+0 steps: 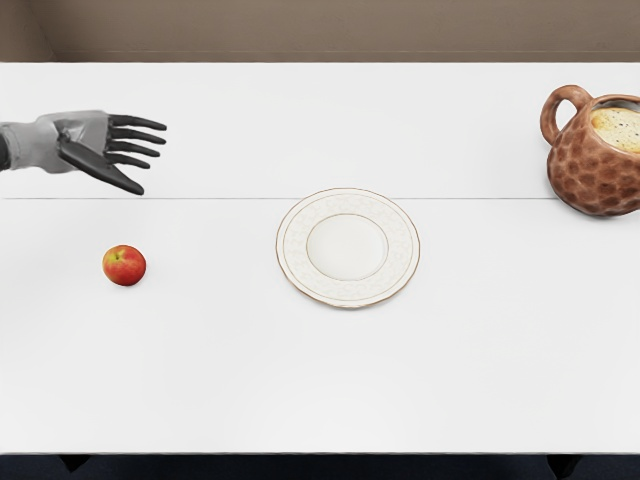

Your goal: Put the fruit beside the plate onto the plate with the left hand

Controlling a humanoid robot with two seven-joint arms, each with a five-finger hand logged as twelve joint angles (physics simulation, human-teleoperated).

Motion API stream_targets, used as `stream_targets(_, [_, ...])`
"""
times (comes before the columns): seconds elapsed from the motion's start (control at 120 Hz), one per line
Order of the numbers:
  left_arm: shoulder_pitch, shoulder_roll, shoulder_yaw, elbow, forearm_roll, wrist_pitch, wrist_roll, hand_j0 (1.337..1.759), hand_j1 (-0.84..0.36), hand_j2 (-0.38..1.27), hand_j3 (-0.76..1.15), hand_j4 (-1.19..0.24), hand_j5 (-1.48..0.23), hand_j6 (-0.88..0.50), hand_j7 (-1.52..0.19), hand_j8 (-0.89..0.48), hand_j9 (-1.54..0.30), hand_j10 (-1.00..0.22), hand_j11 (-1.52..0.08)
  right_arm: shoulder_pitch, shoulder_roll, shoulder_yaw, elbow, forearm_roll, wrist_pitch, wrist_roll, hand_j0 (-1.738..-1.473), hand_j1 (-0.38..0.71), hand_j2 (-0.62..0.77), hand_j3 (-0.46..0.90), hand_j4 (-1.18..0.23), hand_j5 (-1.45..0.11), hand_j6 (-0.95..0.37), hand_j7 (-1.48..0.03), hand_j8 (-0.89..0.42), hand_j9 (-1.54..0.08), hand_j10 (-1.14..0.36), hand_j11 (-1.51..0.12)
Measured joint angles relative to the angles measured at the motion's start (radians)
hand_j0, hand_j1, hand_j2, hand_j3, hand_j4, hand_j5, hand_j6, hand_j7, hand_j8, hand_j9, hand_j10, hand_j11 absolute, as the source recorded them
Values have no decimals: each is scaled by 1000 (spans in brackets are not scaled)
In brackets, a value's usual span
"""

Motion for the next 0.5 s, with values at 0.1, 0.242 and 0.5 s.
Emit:
stream_targets(0.1, [1,0,6,-1,3,0,0,1658,54,51,0,-248,-321,-248,-321,-248,-321,-247,-321,-1,0,-1,0,0,0,-1,-1658,-312,-6,0,-31,-40,-31,-40,-31,-40,-31,-40])
stream_targets(0.242, [-15,37,11,-57,103,0,22,1658,54,51,0,-249,-322,-249,-322,-248,-322,-248,-322,-5,0,-2,1,0,0,-8,-1658,-312,-6,0,-31,-40,-31,-40,-31,-40,-31,-40])
stream_targets(0.5, [-14,171,13,-492,423,1,97,1658,53,52,0,-251,-323,-251,-323,-251,-323,-250,-323,-6,0,-2,2,0,0,-10,-1658,-312,-6,0,-31,-40,-31,-40,-31,-40,-31,-40])
